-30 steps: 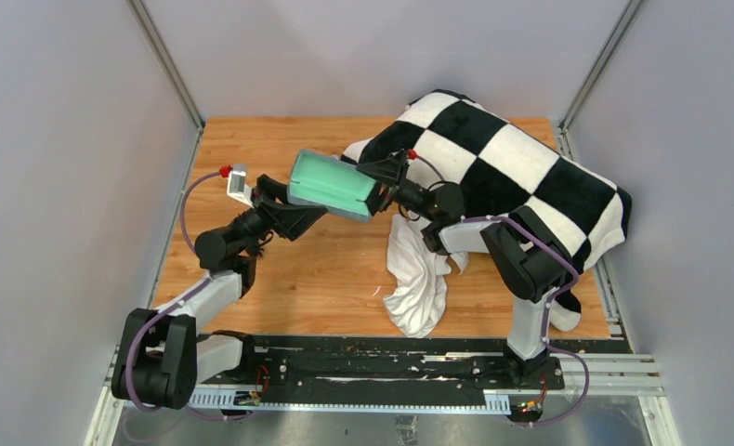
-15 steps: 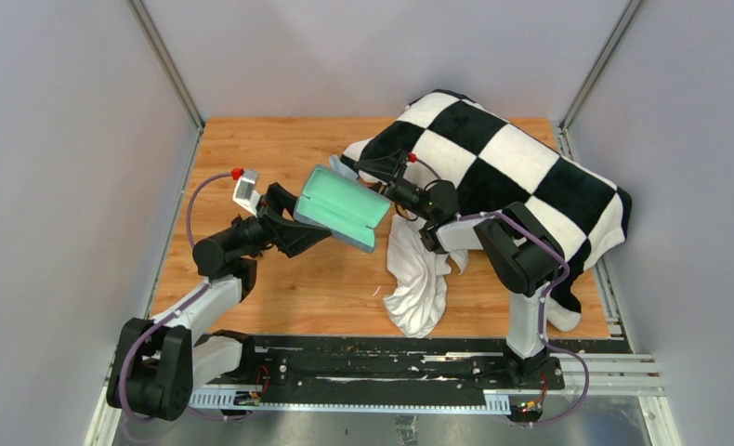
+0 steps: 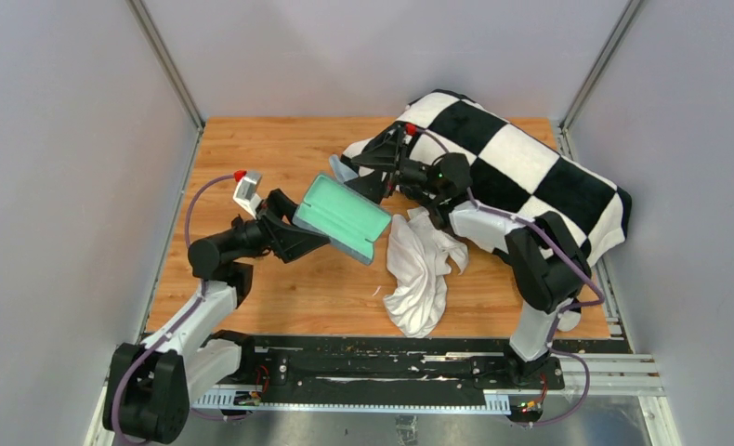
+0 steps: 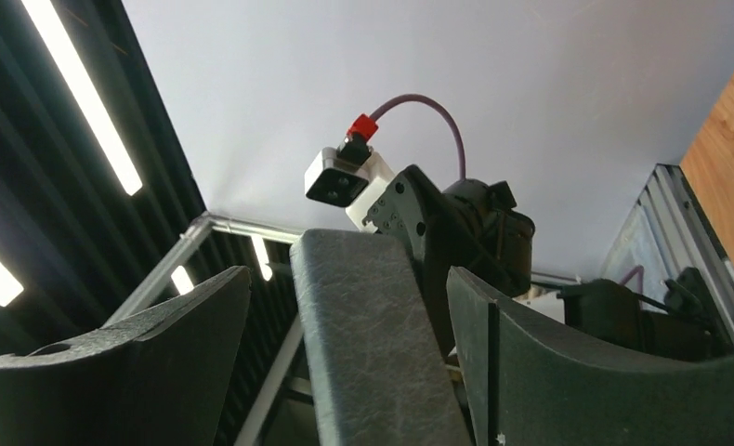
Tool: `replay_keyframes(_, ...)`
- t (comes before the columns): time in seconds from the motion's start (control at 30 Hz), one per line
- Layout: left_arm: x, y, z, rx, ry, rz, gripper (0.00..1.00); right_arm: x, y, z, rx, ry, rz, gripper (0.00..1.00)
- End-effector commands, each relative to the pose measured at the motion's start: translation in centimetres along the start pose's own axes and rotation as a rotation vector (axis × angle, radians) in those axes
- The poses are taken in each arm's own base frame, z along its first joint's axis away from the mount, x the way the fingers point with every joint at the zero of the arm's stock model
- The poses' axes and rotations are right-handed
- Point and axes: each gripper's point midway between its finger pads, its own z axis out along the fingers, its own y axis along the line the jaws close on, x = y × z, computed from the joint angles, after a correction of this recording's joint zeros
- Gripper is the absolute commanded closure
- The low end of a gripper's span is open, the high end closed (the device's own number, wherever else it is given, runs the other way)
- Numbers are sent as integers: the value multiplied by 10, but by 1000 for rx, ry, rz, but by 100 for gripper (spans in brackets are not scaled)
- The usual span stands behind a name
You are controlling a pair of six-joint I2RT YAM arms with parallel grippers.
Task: Organize the sunglasses
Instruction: Open the sunglasses case, then place the sunglasses case at the center of the board.
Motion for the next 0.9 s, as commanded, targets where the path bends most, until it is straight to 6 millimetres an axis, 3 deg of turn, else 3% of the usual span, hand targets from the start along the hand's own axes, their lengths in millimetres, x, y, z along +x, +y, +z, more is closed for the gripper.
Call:
replay_keyframes(0.0,6,3,-2,-58,52,-3,100,30,24,-11,70,153,-282,18)
replay_keyframes(0.13,9,4,-3,-88,84,-2,100,33,21,-32,211,151,-493,18)
replay_keyframes(0.23,9,2,-3,-84,94,1,100,33,8,-60,440,143,-715,15)
replay_keyframes(0.3,10,3,-3,-85,99,0,100,42,15,-71,475,161,-831,12)
replay_keyframes(0.4,11,4,-3,-81,107,0,100,51,13,-80,469,215,-863,11)
replay_keyframes(0.6,10,-1,-3,-70,112,9,100,53,3,-78,468,249,-899,10)
replay_keyframes(0.87,8,-8,-2,-57,112,23,100,79,-7,-59,383,406,-969,10)
